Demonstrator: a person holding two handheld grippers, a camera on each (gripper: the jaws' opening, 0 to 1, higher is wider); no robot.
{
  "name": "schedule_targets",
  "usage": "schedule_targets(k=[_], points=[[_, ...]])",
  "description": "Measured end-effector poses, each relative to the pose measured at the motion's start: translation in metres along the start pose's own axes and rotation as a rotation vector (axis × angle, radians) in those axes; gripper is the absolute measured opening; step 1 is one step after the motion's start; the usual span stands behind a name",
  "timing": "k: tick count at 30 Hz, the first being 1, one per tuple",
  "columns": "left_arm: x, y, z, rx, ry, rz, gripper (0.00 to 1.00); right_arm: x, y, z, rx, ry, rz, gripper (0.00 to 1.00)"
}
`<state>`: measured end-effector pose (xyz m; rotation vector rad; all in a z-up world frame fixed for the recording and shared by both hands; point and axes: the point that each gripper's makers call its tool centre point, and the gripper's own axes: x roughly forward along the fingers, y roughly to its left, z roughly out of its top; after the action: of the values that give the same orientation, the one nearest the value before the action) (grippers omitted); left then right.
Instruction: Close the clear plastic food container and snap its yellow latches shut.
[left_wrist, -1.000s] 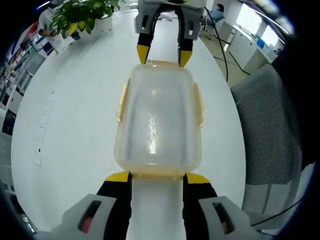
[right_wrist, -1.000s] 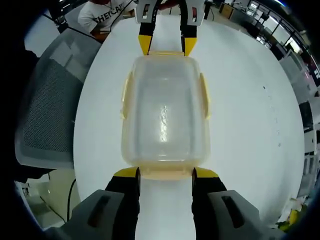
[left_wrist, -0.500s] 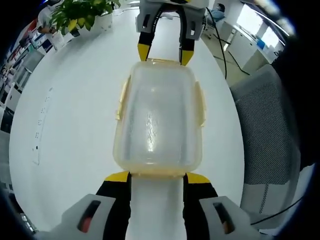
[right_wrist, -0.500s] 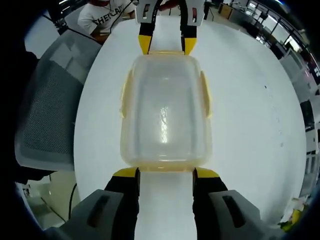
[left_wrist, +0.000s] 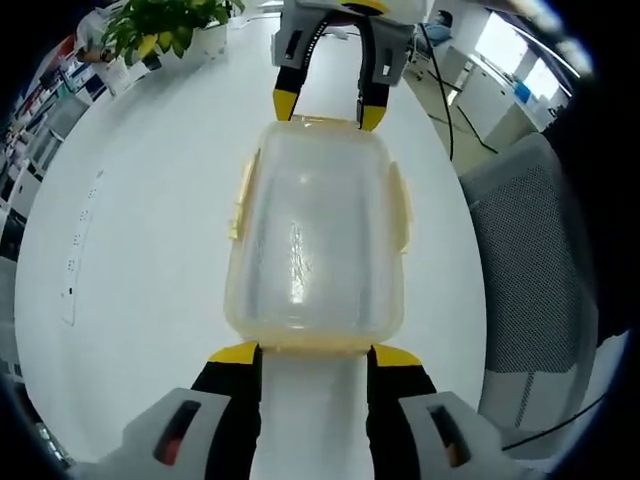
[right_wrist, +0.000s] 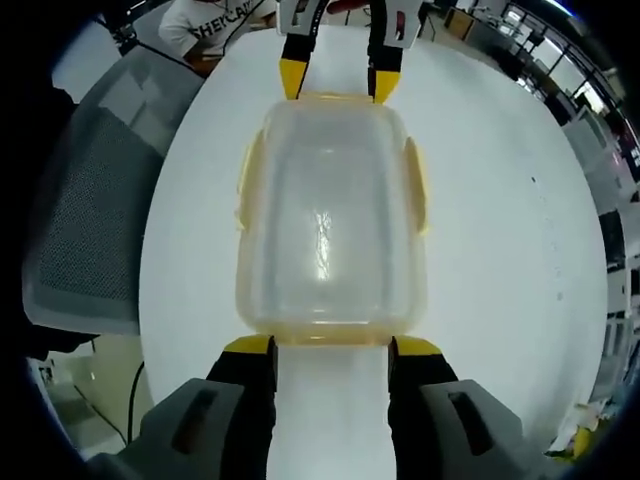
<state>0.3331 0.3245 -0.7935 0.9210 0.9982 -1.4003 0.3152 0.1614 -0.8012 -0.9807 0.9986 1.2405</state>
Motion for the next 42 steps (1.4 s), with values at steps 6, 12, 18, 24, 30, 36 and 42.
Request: schedule_targets(k=[6,12,18,24,30,36,42], points=[[-0.004,0.001,-0.013,-0.058,-0.002,-0.002,0.36,-0.006,0.000,-0.011,0.053,-0.030,-0.001,0.40],[-0.019,-0.001,-0.021,-0.275,-0.146,-0.011,0.36,-0.024,-0.002,-0.017,0.261,-0.173,-0.013,0.40],[-0.039,0.009,-0.005,-0.564,-0.385,-0.005,0.35,-0.043,-0.011,-0.002,0.574,-0.393,-0.004,0.38],[-0.040,0.004,0.001,-0.708,-0.504,0.022,0.36,-0.042,-0.008,0.000,0.660,-0.434,-0.025,0.38],[-0.030,0.007,-0.006,-0.936,-0.566,0.044,0.35,-0.041,-0.009,0.009,0.825,-0.549,-0.016,0.37],[-0.018,0.002,-0.005,-1.031,-0.584,0.064,0.35,-0.028,0.000,0.009,0.867,-0.547,-0.013,0.36],[-0.011,0.003,-0.003,-0.986,-0.545,0.138,0.30,-0.021,0.005,0.014,0.865,-0.535,-0.020,0.31]])
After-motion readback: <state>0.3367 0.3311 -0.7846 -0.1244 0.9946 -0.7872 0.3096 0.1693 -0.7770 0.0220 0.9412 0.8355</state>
